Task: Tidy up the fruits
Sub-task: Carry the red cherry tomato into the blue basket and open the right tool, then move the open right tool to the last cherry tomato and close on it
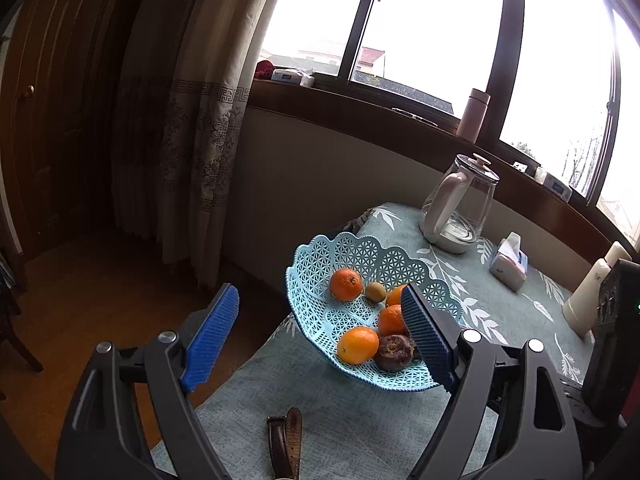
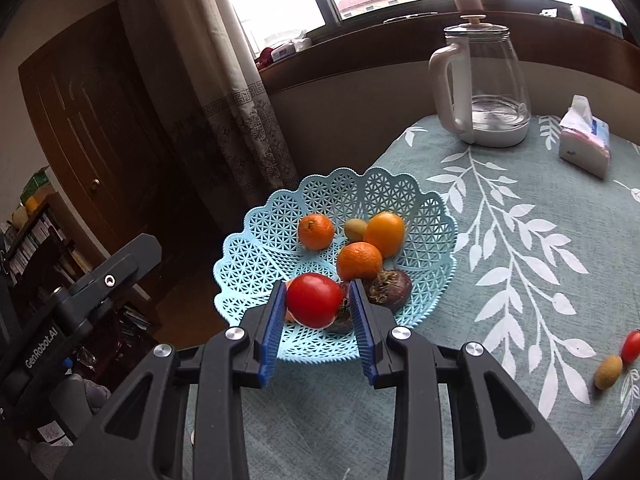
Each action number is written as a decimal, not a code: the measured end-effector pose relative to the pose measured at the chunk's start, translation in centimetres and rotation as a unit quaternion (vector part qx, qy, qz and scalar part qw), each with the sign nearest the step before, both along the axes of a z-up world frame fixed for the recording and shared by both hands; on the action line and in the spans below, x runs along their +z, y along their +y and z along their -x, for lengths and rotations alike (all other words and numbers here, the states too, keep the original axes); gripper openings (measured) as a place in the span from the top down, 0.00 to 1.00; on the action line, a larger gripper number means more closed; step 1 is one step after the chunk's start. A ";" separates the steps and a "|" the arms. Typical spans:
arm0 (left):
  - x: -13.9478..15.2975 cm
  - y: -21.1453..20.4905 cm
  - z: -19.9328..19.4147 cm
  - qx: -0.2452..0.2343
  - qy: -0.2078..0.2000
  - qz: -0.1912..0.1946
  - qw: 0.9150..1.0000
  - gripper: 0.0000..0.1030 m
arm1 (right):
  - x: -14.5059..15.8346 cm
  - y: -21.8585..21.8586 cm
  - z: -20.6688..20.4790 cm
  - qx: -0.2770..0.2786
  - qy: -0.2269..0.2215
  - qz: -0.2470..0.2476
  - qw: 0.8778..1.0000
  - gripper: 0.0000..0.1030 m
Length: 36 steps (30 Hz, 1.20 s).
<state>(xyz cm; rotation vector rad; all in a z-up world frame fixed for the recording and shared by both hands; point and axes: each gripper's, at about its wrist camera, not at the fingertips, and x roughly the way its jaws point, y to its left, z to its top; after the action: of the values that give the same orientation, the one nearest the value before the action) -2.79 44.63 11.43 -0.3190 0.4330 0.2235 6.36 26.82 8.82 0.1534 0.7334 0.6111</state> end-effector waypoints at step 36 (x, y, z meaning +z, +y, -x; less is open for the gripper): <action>-0.8 -2.5 -0.7 -0.034 0.015 -0.002 0.999 0.09 | -2.9 -8.5 1.2 -0.112 0.024 -0.029 0.993 0.49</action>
<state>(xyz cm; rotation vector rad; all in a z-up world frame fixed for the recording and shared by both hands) -2.07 42.17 10.59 -0.2970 0.4723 0.1632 5.20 18.28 5.90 0.3009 0.7332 0.4169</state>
